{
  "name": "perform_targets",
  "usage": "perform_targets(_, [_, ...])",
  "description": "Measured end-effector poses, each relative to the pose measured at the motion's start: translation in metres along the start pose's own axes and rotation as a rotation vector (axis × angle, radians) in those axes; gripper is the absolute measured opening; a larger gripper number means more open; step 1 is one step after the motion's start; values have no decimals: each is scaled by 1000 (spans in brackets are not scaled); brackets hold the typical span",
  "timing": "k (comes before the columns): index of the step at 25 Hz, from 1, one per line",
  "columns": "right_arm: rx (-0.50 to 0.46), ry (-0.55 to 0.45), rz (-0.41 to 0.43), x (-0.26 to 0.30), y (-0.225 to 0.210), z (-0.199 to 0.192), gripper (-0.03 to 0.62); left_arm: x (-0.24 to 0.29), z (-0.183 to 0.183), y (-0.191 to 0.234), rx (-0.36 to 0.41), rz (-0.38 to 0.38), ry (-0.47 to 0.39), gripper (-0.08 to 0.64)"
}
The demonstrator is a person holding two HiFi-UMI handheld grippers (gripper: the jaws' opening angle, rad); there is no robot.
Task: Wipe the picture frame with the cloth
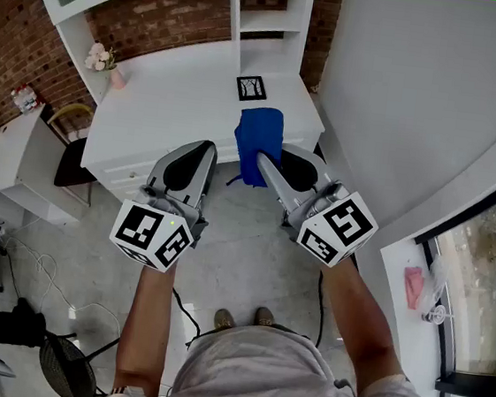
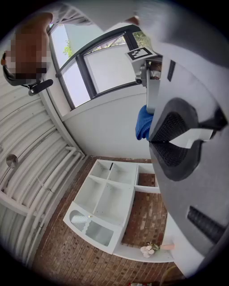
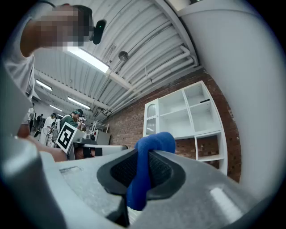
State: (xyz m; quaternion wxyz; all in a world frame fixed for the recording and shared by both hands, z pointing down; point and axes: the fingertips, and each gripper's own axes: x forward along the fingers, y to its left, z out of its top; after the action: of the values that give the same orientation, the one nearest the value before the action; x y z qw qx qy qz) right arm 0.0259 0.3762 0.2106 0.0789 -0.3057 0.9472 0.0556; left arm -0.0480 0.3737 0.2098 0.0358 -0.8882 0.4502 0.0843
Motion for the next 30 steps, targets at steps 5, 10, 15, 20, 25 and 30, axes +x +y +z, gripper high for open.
perform_targets(5, [1, -1, 20, -8, -5, -1, 48, 7, -4, -7, -3, 6, 1, 0])
perform_targets(10, [-8, -3, 36, -18, -12, -3, 48, 15, -9, -13, 1, 20, 7, 0])
perform_targets(15, [-19, -11, 51, -34, -27, -2, 48, 26, -16, -23, 8, 40, 18, 0])
perform_targets(20, [-25, -10, 59, -48, -47, -6, 48, 35, -20, -26, 13, 78, 20, 0])
perform_targets(25, [-7, -7, 45, -51, -70, -14, 48, 49, -31, -21, 8, 94, 42, 0])
perform_targets(30, [-29, -2, 41, -34, -93, -21, 48, 70, -33, -1, 12, 102, 41, 0])
